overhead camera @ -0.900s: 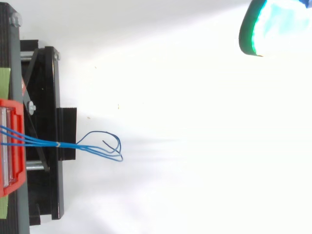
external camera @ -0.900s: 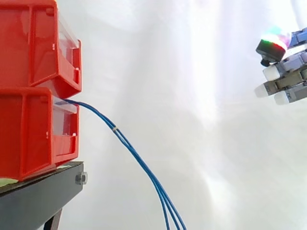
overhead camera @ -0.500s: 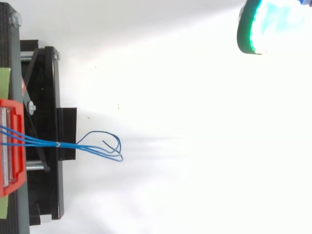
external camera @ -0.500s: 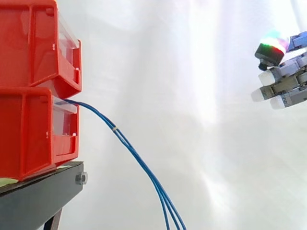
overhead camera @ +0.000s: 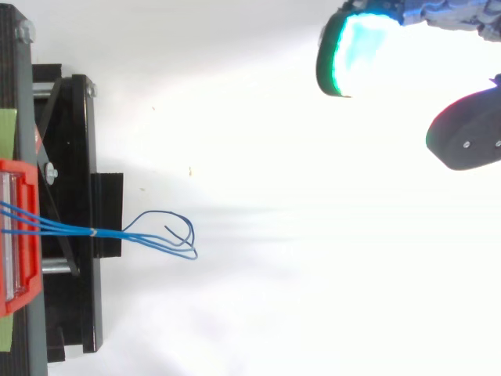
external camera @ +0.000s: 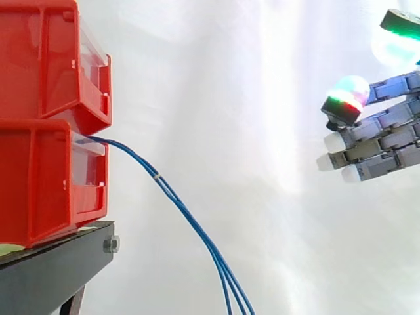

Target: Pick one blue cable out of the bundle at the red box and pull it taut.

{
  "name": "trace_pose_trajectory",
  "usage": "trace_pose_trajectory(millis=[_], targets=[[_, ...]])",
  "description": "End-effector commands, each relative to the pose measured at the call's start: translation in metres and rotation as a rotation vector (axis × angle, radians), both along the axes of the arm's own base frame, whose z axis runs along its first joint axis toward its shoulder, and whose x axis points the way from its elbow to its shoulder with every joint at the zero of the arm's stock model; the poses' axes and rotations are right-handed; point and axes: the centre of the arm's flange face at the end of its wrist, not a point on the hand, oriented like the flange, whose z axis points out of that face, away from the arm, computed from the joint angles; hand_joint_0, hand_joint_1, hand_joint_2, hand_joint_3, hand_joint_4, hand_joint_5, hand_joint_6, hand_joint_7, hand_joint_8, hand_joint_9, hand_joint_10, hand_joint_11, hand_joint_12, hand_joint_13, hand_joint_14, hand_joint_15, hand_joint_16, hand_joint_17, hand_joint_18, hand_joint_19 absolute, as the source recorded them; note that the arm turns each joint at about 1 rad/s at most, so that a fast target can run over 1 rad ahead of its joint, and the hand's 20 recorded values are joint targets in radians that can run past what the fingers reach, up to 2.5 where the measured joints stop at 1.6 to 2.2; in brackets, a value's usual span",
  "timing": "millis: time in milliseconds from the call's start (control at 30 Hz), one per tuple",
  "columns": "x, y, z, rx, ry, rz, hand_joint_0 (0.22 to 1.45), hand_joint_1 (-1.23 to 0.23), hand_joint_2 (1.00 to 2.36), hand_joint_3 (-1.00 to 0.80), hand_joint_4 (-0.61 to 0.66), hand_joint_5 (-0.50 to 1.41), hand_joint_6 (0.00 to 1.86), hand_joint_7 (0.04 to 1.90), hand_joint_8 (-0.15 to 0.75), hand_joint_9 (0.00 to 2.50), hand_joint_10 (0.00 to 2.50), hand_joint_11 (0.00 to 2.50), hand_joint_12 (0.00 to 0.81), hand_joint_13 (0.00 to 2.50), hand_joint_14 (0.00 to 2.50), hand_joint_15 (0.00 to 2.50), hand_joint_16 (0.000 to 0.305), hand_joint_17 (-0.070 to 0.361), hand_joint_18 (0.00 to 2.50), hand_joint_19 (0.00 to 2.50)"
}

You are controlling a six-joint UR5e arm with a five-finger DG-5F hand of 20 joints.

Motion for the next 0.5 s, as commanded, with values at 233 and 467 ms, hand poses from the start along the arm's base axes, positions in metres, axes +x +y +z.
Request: trace_pose_trajectory(millis=[233, 467], targets=[[0.025, 0.0, -0.047, -0.044, -0.011, -0.052, 0.53, -0.73, 1.0, -0.47, 0.24, -0.14, 0.5, 1.19, 0.336, 0.42, 0.01, 0.47, 0.4, 0.14, 0.0, 0.07, 0.063, 0.143, 0.15, 0.2], [0.041, 0.014, -0.05, -0.074, -0.076, -0.081, 0.53, -0.72, 1.0, -0.47, 0.24, -0.14, 0.5, 1.19, 0.337, 0.42, 0.01, 0.48, 0.401, 0.14, 0.0, 0.08, 0.063, 0.142, 0.15, 0.21]])
